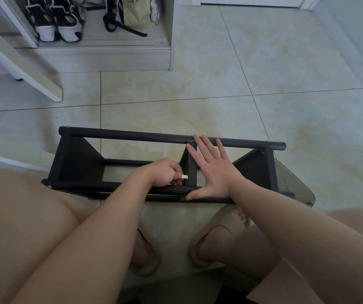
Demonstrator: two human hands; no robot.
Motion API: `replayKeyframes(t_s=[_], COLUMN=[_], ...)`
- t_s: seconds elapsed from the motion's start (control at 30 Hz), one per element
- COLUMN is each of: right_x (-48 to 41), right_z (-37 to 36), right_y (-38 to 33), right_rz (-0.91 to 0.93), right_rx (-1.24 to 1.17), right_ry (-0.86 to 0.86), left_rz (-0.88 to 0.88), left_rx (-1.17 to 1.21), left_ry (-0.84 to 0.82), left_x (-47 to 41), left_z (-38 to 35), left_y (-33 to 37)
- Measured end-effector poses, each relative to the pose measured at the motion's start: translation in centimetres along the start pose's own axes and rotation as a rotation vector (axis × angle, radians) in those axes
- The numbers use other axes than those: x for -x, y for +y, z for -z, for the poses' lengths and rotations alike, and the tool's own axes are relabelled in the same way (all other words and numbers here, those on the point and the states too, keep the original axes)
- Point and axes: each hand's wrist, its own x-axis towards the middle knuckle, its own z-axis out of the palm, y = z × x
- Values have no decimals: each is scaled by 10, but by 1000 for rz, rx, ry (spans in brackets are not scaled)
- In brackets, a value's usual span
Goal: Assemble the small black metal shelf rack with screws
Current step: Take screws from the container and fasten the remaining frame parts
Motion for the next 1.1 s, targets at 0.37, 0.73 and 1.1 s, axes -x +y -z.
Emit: replayKeyframes(t_s=[0.37,0.73,1.1], right_x=[0,0,0], right_z=[2,2,2], right_y=[-1,-1,-1], right_rz=[-7,-10,-9], right_rx=[7,1,-7], right_ry=[-8,-16,-2], left_rz=[32,8,-58], left_rx=[-167,1,-2], left_ry=[-87,45,88], left_x=[3,4,-1], left_z=[3,12,1], left_y=[3,-2,3])
